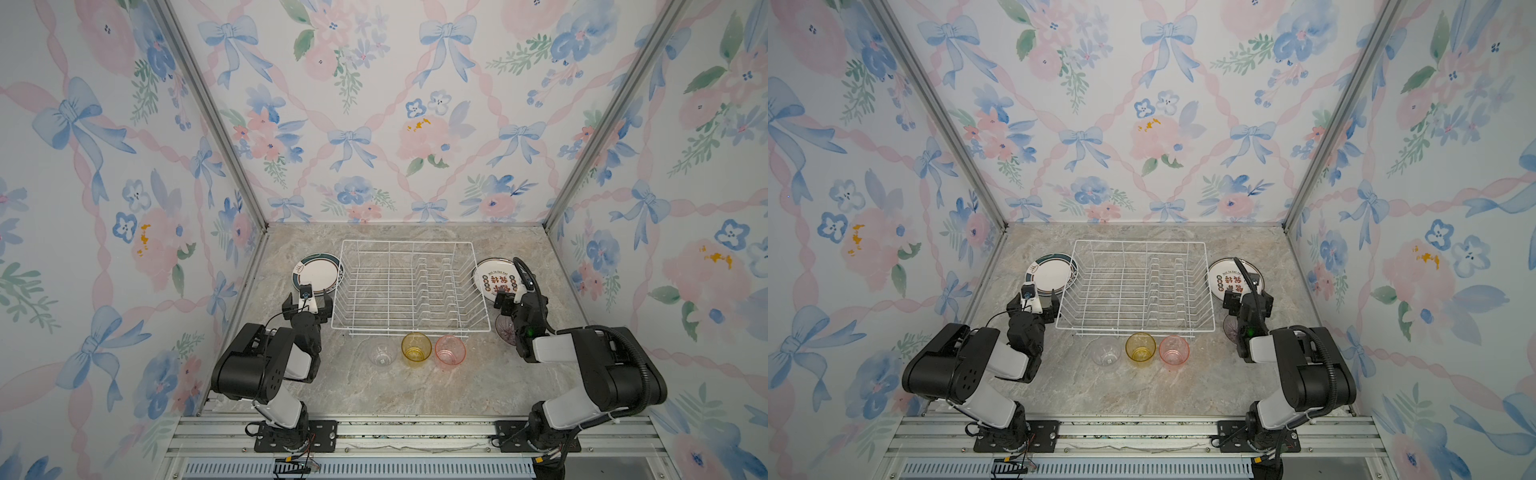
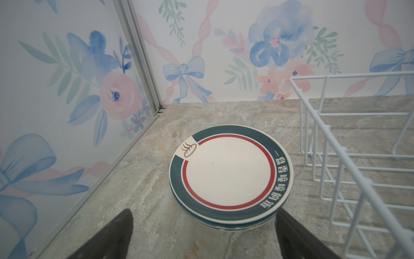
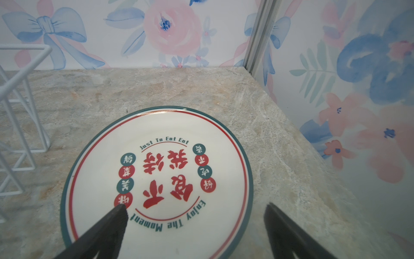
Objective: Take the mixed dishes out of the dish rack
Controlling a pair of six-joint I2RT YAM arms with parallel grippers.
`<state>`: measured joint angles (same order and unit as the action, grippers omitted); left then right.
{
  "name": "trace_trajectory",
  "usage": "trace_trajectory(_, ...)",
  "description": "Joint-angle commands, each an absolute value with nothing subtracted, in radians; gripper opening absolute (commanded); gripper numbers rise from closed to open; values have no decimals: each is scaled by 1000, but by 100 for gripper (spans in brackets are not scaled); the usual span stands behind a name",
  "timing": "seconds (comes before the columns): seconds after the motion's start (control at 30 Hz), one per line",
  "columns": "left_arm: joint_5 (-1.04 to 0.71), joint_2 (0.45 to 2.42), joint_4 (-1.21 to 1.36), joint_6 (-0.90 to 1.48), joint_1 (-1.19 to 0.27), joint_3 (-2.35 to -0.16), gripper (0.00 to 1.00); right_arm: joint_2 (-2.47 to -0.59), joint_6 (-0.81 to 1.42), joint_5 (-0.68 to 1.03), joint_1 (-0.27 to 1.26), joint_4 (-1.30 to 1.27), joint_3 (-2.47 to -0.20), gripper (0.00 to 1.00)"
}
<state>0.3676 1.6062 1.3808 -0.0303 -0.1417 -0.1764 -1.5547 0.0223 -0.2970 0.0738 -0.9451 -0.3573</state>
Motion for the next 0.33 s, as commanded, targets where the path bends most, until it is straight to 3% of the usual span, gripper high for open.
trace_trajectory(0.0,355,1594,1363,-21,-135,-189,98,-1551,30,-308,81,-953,-369,97)
trace_trajectory(0.3,344,1591,1343,-13,-126,-198,98,-1551,29,-308,81,-953,-370,97)
